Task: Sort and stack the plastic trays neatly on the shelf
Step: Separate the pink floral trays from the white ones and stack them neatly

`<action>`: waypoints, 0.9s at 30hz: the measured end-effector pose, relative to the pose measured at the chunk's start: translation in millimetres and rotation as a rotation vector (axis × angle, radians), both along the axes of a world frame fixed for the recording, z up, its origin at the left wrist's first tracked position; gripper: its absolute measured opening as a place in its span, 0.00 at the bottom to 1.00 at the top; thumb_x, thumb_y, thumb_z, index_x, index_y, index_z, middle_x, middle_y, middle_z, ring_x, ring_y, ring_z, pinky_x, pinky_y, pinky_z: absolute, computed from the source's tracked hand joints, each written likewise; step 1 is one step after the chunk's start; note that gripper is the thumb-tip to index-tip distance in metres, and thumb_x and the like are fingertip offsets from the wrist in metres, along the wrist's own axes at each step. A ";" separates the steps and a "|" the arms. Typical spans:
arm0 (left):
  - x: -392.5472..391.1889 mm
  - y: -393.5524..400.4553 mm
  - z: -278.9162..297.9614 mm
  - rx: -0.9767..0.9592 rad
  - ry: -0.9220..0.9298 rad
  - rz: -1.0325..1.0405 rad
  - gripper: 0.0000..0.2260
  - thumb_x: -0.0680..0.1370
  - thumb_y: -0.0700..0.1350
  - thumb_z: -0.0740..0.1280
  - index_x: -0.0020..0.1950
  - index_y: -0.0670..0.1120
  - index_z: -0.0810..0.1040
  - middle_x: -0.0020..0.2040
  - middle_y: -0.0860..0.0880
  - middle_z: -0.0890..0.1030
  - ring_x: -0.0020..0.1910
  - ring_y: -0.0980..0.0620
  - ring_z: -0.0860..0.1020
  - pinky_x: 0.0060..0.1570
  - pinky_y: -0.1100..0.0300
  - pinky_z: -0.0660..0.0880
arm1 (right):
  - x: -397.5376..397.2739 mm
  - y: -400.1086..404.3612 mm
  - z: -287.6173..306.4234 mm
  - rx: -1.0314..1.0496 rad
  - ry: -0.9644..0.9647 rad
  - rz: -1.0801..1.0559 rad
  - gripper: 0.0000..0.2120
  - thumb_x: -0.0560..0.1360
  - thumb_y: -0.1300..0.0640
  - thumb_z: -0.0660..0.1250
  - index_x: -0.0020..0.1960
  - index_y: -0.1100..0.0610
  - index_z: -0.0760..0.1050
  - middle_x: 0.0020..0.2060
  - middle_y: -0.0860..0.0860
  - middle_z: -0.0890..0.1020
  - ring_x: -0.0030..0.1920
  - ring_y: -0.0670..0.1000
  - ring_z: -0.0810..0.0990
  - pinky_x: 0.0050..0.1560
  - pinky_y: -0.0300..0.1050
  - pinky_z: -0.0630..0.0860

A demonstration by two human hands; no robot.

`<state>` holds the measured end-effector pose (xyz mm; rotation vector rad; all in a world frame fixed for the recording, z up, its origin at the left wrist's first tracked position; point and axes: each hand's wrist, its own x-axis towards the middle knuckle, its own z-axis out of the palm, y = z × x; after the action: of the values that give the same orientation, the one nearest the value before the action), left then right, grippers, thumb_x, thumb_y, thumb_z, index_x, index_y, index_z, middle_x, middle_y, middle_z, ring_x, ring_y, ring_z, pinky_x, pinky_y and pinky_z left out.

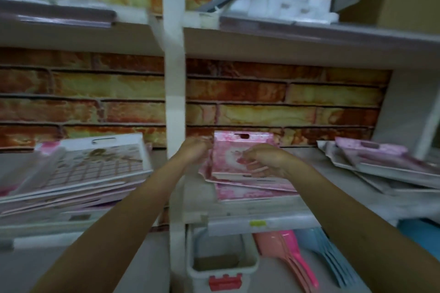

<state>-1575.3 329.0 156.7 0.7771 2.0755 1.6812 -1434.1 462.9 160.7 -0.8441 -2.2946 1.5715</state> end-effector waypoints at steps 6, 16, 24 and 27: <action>70.6 89.7 -9.4 -0.030 -0.007 -0.138 0.05 0.75 0.37 0.64 0.44 0.40 0.81 0.41 0.44 0.84 0.39 0.48 0.77 0.39 0.60 0.73 | 90.8 64.9 3.3 -0.030 0.039 -0.119 0.06 0.76 0.58 0.65 0.52 0.57 0.74 0.43 0.52 0.76 0.39 0.49 0.77 0.46 0.45 0.80; 200.3 215.3 -18.2 -0.046 0.027 -0.366 0.03 0.75 0.41 0.64 0.42 0.44 0.73 0.42 0.43 0.76 0.37 0.51 0.76 0.34 0.61 0.70 | 227.3 153.9 -3.2 -0.010 0.048 -0.327 0.10 0.76 0.58 0.66 0.56 0.59 0.75 0.51 0.56 0.78 0.52 0.54 0.79 0.53 0.49 0.79; 247.8 296.3 -28.5 -0.105 0.074 -0.391 0.08 0.76 0.40 0.63 0.37 0.46 0.74 0.47 0.44 0.77 0.43 0.49 0.75 0.43 0.60 0.73 | 280.1 207.5 -15.5 -0.073 0.126 -0.394 0.05 0.76 0.61 0.65 0.52 0.60 0.75 0.45 0.55 0.77 0.49 0.54 0.78 0.48 0.45 0.78; 249.4 330.2 -31.2 -0.112 0.148 -0.392 0.11 0.75 0.40 0.63 0.33 0.48 0.73 0.58 0.41 0.79 0.41 0.49 0.77 0.43 0.60 0.71 | 295.1 234.9 -22.6 -0.079 0.144 -0.437 0.06 0.76 0.61 0.65 0.53 0.59 0.75 0.47 0.56 0.79 0.50 0.55 0.79 0.51 0.47 0.78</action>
<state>-1325.9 659.2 125.5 1.2104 1.9306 1.3198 -1139.0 697.8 138.1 -1.1196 -1.8038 1.4734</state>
